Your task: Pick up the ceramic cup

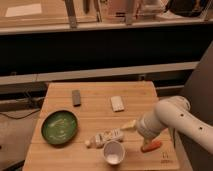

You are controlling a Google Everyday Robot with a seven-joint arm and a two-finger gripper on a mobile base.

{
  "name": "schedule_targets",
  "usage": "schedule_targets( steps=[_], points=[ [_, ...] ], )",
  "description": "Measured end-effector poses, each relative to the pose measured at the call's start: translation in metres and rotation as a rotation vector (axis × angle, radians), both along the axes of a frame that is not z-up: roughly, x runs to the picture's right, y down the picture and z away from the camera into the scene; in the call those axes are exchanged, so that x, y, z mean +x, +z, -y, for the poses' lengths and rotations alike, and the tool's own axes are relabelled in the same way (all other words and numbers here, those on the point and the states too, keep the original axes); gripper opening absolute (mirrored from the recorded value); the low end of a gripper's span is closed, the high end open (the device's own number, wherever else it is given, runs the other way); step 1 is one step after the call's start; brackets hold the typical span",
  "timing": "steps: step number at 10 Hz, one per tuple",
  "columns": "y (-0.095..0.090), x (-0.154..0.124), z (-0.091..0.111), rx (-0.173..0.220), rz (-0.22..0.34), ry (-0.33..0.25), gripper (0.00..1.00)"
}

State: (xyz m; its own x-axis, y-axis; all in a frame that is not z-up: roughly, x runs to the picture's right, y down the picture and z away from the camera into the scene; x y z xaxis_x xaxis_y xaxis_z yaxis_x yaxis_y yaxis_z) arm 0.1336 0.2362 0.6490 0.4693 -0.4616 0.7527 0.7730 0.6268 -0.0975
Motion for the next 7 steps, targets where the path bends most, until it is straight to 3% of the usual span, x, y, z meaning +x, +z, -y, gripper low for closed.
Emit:
schedule_targets(
  steps=[3, 5, 7],
  points=[
    [-0.023, -0.014, -0.010, -0.020, 0.089, -0.028, 0.80],
    [-0.032, -0.025, -0.019, -0.001, 0.133, -0.050, 0.80],
    [-0.037, -0.039, -0.030, 0.061, 0.157, -0.085, 0.80]
  ],
)
